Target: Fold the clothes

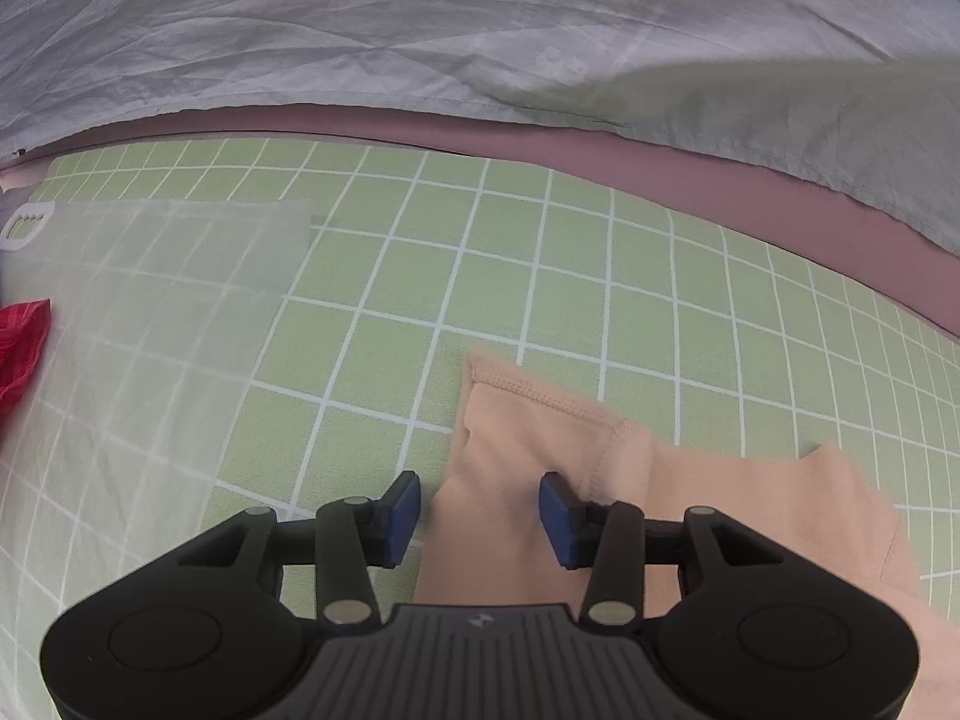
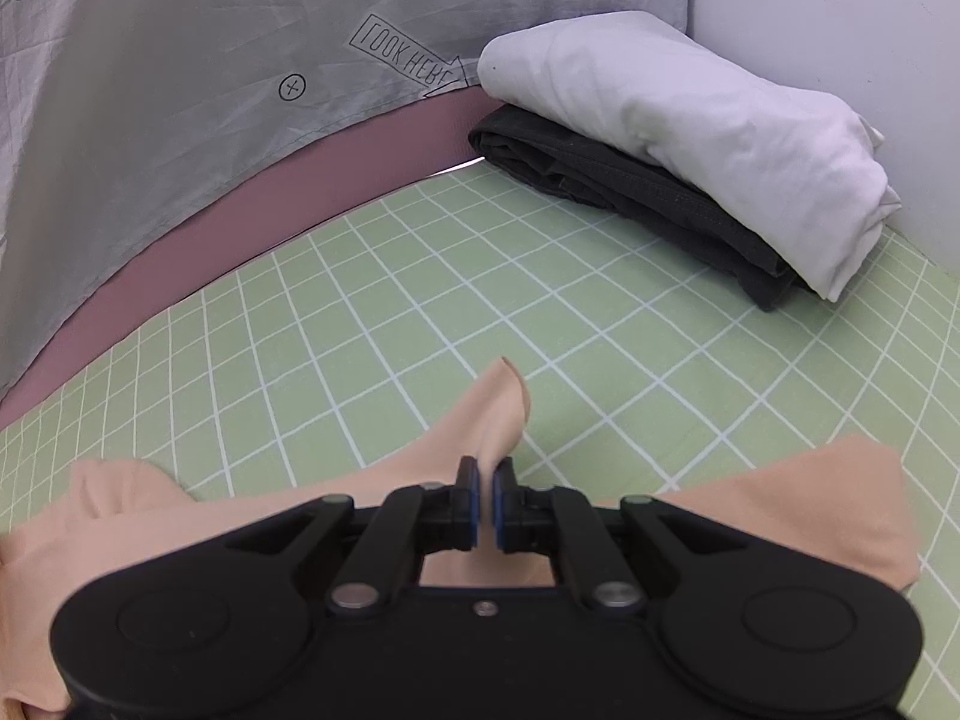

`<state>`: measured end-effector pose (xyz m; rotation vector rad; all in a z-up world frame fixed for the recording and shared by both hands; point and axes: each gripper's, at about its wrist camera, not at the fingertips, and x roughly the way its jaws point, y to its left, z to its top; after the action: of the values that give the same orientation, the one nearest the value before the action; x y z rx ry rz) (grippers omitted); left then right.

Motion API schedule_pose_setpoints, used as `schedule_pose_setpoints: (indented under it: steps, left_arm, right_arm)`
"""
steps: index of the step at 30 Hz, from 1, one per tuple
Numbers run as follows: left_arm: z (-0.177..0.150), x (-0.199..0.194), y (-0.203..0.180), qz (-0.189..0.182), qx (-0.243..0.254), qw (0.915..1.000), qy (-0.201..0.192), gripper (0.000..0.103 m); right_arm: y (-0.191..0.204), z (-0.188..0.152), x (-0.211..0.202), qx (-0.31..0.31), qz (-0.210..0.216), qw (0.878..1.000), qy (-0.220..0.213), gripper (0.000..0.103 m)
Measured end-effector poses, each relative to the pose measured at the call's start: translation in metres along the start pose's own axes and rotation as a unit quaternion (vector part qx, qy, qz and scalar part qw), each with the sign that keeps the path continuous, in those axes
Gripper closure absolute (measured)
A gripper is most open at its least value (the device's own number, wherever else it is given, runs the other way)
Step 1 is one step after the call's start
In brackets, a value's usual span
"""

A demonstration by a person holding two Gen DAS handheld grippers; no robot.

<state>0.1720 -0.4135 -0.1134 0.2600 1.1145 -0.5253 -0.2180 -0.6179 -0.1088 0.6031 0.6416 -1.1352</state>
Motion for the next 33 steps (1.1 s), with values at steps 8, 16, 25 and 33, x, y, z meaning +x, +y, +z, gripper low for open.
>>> schedule_pose_setpoints:
  steps: [8, 16, 25, 33]
  left_arm:
    - [-0.037, -0.073, 0.066, 0.005, -0.053, 0.9979, -0.037, 0.051]
    - [-0.128, -0.125, 0.116, 0.02, -0.071, 0.9965, -0.037, 0.051]
    - [-0.191, -0.145, 0.114, 0.006, -0.05, 0.9986, -0.013, 0.051]
    - [-0.221, -0.161, 0.06, 0.0, -0.023, 0.999, -0.038, 0.033]
  right_arm:
    - [0.035, -0.005, -0.051, -0.064, 0.05, 0.996, -0.044, 0.098]
    - [0.089, -0.076, -0.114, -0.181, 0.14, 0.972, -0.042, 0.098]
    - [0.085, -0.154, -0.146, -0.182, 0.217, 0.957, 0.061, 0.047]
    - [0.026, -0.14, -0.151, -0.145, 0.156, 0.977, 0.021, 0.0]
